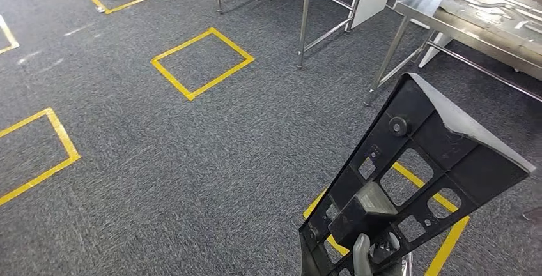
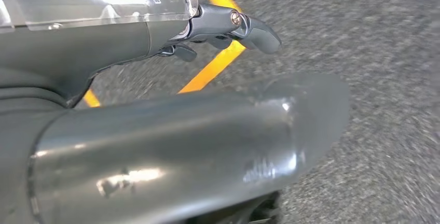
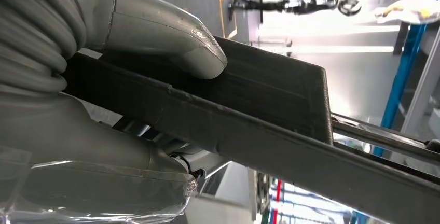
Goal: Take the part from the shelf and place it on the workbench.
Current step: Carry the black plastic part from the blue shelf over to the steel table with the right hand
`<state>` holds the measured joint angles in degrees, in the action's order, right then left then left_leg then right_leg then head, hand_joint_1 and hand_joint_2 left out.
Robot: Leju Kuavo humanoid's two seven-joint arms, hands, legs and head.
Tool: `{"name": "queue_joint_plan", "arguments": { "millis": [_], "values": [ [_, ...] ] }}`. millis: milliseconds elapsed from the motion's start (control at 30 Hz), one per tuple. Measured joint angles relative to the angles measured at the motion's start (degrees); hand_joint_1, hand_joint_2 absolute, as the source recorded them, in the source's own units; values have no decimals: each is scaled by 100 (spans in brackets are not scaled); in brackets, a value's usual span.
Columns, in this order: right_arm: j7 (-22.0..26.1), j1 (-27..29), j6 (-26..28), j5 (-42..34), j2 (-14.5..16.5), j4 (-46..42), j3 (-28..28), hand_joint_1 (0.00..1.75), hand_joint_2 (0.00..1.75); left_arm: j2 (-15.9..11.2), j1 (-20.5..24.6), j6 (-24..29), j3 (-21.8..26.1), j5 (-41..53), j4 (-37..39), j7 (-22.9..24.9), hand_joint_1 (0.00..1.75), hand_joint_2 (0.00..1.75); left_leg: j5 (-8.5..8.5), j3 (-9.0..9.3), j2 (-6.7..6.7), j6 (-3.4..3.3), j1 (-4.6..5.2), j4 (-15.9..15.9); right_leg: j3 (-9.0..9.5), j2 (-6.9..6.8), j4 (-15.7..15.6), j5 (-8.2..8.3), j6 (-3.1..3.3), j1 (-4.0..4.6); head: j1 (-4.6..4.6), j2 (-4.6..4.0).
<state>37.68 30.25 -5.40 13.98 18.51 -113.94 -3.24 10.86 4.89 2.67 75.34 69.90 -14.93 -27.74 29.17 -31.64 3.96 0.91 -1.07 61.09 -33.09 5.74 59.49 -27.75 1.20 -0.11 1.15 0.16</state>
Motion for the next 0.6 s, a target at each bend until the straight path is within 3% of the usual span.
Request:
{"name": "queue_joint_plan", "arguments": {
  "millis": [33, 67, 100, 133, 200, 267, 333, 367, 400, 467, 533, 600],
  "values": [
    [0, -1, -1, 2, 1, 0, 2, 175, 175, -1, 1, 2, -4, 4, 0, -2, 0, 0, -4, 36, 96, -18, -2, -105, -34, 62, 22, -1, -34, -5, -6, 0],
    [0, 0, -2, 5, 1, 0, 7, 175, 175, -2, 3, 2, -9, 7, 0, -4, 0, 0, 7, 43, 91, -43, 8, -131, -64, 126, 29, 10, -70, -10, -8, 0],
    [0, 5, -4, 11, 1, 0, 12, 175, 175, 0, 6, 2, -16, 9, 0, -5, 0, 0, -6, 50, 26, -82, 7, -141, -82, 189, 17, 26, -103, -22, -10, 0],
    [0, 13, -5, 17, 1, -1, 20, 175, 175, 2, 11, 2, -26, 11, -1, -7, 0, 0, -23, 64, -42, -120, 5, -172, -97, 152, 33, 19, -134, -20, -9, 0],
    [0, 11, -6, 32, 1, -3, 34, 175, 175, 7, 19, -4, -45, 12, -1, -15, 0, 0, -53, 87, -189, -190, -10, -229, -229, -137, 295, -143, -195, -7, 34, 0],
    [0, -2, -6, 54, 1, -4, 41, 175, 175, 8, 9, -9, -57, 13, -1, -21, 0, 0, -45, 94, -351, -225, 4, -239, -567, -457, 964, -478, -254, -15, 73, 0],
    [0, 3, -3, 85, 1, -3, 47, 175, 175, 7, -8, -9, -59, 11, 0, -20, 0, 0, -22, 102, -528, -234, 14, -239, -859, -537, 1503, -627, -288, -41, 74, 0],
    [0, 11, 0, 101, 1, -2, 52, 175, 175, 7, -10, -9, -60, 11, 0, -20, 0, 0, -8, 115, -608, -231, 14, -239, -861, -553, 1490, -543, -291, -49, 74, 1],
    [0, 21, 3, 115, 1, -2, 57, 175, 175, 9, -8, -9, -61, 10, 0, -19, 0, 0, 8, 136, -679, -224, 15, -239, -745, -579, 1260, -371, -282, -52, 75, 0],
    [0, 29, 5, 143, 1, -7, 63, 175, 175, 16, -3, -9, -66, 10, 0, -14, 0, 0, 51, 195, -800, -193, 27, -240, -330, -807, 472, -21, -208, -6, 75, -1],
    [0, 33, 0, 165, 3, -24, 64, 175, 175, 21, 1, -9, -69, 8, 0, -9, 0, 0, 90, 236, -901, -140, 44, -246, -94, -993, 3, 85, -117, 66, 72, -1],
    [0, 54, -5, 180, 8, -44, 69, 175, 175, 23, 13, -9, -73, 2, 0, -6, 0, 0, 112, 283, -1012, -85, 56, -277, -93, -914, -49, 63, -59, 97, 73, -1]
  ]
}}
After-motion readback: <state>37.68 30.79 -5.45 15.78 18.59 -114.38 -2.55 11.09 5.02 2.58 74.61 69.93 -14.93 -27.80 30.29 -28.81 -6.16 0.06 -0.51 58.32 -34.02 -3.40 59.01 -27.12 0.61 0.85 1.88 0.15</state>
